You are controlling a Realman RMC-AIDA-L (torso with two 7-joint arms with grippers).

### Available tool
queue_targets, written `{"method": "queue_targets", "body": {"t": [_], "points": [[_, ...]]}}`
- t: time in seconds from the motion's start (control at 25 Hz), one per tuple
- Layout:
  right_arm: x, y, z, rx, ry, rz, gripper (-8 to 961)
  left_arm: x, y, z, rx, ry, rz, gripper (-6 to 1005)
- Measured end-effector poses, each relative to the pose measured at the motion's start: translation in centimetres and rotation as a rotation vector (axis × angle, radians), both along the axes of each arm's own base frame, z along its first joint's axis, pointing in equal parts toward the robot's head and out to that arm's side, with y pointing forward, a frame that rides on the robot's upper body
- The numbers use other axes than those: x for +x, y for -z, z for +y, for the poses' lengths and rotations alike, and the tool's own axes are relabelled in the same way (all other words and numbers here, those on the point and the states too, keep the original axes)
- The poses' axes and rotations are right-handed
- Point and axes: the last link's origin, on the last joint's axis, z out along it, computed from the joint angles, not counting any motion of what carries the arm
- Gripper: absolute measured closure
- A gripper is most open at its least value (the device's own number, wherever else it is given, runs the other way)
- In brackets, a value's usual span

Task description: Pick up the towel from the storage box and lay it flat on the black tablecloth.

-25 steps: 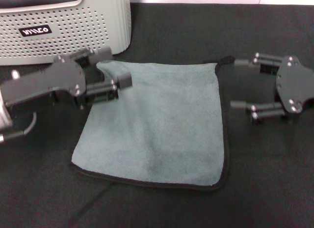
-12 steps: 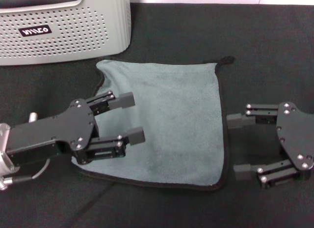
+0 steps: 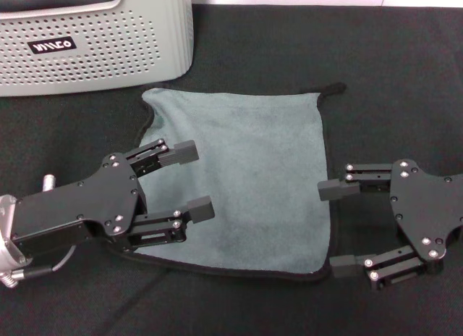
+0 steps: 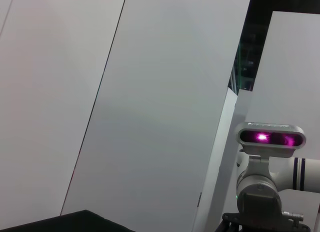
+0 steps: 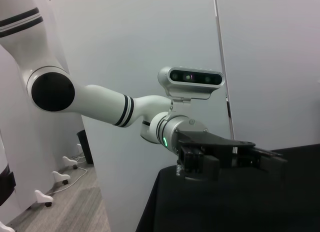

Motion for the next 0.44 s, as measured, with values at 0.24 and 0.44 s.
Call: {"method": "queue_targets", "body": {"t": [0.24, 0.44], "points": [[-0.1, -0.04, 0.1, 0.007, -0.003, 0.005, 85, 0.11, 0.04, 0.07, 0.003, 0.005, -0.005, 120], [-0.24, -0.02, 0.22, 0.009, -0.007, 0.008, 86, 0.22, -0.04, 0.17, 0.011, 0.004, -0.015, 120]]}}
